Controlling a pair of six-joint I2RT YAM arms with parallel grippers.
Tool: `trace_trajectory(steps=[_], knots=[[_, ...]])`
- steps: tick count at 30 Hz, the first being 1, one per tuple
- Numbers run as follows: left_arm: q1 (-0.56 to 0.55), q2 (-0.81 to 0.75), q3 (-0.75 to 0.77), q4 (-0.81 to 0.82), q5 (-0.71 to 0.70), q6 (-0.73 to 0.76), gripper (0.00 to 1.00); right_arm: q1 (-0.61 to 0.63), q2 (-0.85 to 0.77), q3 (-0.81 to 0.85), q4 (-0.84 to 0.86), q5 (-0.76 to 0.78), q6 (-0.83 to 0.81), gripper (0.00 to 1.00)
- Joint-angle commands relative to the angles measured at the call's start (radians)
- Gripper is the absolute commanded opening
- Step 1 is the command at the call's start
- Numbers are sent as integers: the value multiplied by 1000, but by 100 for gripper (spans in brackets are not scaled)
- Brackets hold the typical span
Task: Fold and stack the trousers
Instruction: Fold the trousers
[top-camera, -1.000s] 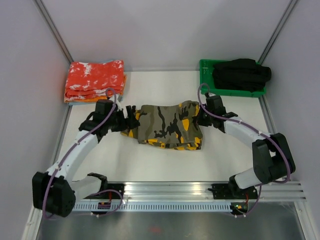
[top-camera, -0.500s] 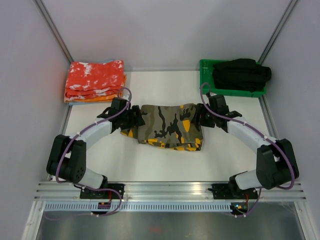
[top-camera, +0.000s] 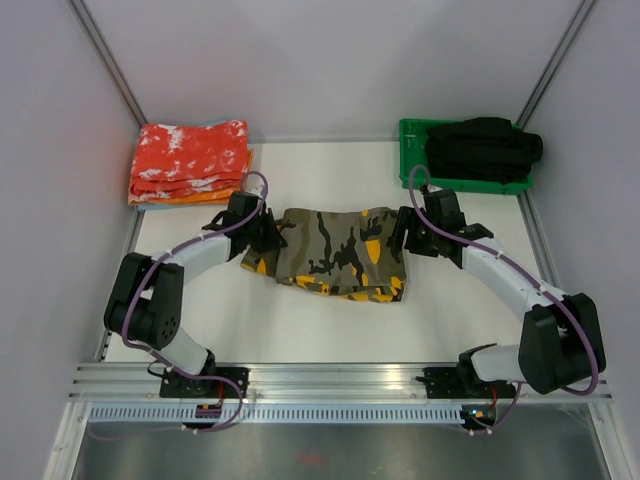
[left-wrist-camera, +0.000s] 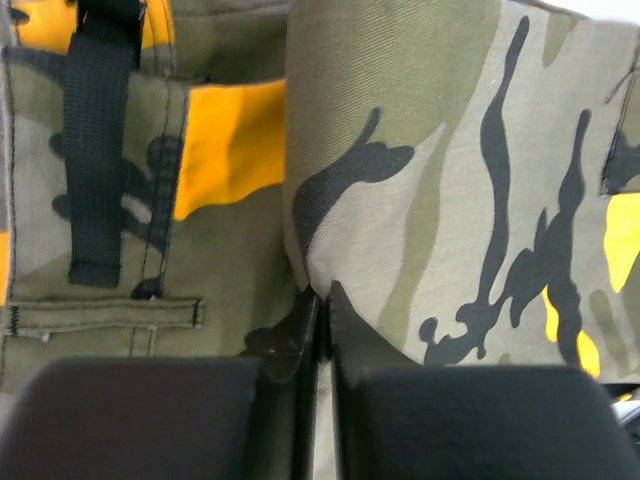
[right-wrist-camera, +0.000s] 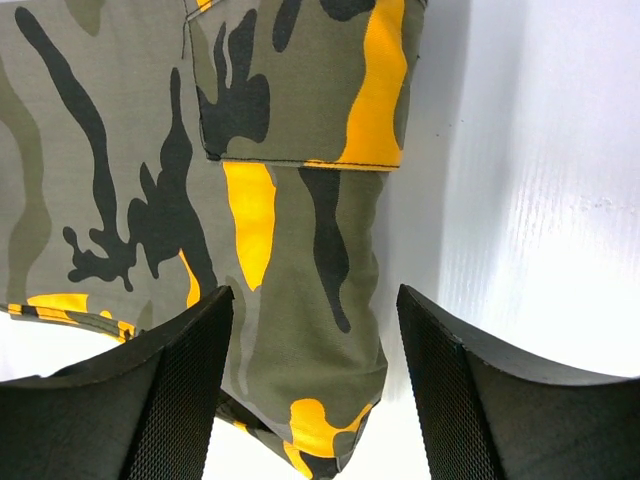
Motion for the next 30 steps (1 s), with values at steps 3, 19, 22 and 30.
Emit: trace_trajectory(steps=[3, 19, 22, 30], knots=[[4, -11, 105, -4, 2, 19, 2, -9, -29, 31, -24, 10, -4, 80], [174, -174, 122, -158, 57, 126, 2, -14, -60, 57, -13, -47, 4, 94], [174, -131, 73, -103, 70, 108, 2, -14, -39, 47, 2, -84, 8, 94], [174, -64, 58, -121, -38, 109, 5, -11, -2, -27, 96, -122, -1, 78]])
